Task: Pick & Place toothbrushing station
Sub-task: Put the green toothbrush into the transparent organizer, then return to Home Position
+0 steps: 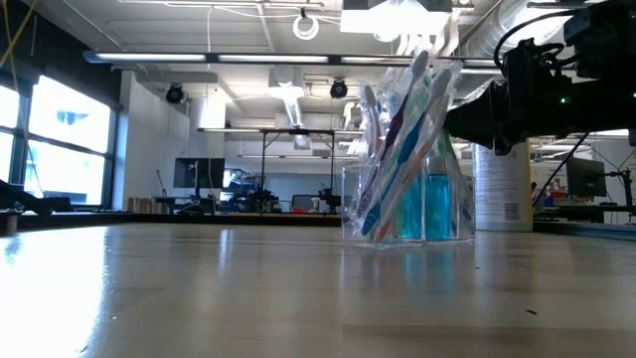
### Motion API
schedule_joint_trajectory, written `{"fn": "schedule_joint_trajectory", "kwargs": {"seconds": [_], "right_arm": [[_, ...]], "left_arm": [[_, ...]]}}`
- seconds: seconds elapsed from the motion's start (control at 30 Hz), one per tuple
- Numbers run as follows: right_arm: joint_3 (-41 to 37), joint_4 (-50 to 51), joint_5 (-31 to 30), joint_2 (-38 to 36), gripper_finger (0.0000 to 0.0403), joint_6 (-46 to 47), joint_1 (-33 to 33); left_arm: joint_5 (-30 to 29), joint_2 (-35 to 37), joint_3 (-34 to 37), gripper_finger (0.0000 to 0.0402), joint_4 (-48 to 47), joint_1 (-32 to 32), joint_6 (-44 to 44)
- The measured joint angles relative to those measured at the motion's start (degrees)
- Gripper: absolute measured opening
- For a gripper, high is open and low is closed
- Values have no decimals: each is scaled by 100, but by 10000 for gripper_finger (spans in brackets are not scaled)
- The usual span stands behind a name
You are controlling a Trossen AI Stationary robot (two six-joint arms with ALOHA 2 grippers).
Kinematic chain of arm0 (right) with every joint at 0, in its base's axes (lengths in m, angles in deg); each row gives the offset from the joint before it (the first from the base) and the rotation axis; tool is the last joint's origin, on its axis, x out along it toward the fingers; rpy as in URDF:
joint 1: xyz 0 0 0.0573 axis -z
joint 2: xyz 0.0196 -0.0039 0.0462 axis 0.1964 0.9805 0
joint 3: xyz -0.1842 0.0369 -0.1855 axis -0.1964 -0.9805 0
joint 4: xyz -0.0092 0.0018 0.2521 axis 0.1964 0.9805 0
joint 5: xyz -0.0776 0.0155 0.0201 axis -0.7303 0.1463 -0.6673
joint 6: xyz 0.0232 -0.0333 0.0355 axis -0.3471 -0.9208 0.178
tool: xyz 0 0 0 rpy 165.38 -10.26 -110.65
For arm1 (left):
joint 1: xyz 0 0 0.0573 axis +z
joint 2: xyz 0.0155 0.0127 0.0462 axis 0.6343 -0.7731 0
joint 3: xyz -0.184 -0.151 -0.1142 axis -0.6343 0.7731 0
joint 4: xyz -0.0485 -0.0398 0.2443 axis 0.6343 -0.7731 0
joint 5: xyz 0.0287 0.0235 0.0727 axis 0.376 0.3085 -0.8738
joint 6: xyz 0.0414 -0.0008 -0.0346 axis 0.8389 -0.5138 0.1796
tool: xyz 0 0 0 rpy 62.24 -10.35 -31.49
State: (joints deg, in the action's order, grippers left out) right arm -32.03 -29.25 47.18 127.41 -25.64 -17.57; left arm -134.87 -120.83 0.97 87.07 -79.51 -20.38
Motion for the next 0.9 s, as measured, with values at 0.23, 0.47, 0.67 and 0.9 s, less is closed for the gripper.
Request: {"fn": "schedule_joint_trajectory", "kwargs": {"seconds": [0.23,0.47,0.67,0.9], "right_arm": [[0,-23,46,-53,173,-133,0],[0,-61,-60,-291,222,-598,-195],[-125,94,-1119,-935,227,-1208,-976],[-127,455,-1858,-1760,224,-1921,-1966]], "left_arm": [[-1,0,0,189,-4,-1,0],[-170,0,0,189,-14,-2,0],[-760,0,0,189,-115,-106,26],[-1213,379,0,162,-1453,-122,-460]]}}
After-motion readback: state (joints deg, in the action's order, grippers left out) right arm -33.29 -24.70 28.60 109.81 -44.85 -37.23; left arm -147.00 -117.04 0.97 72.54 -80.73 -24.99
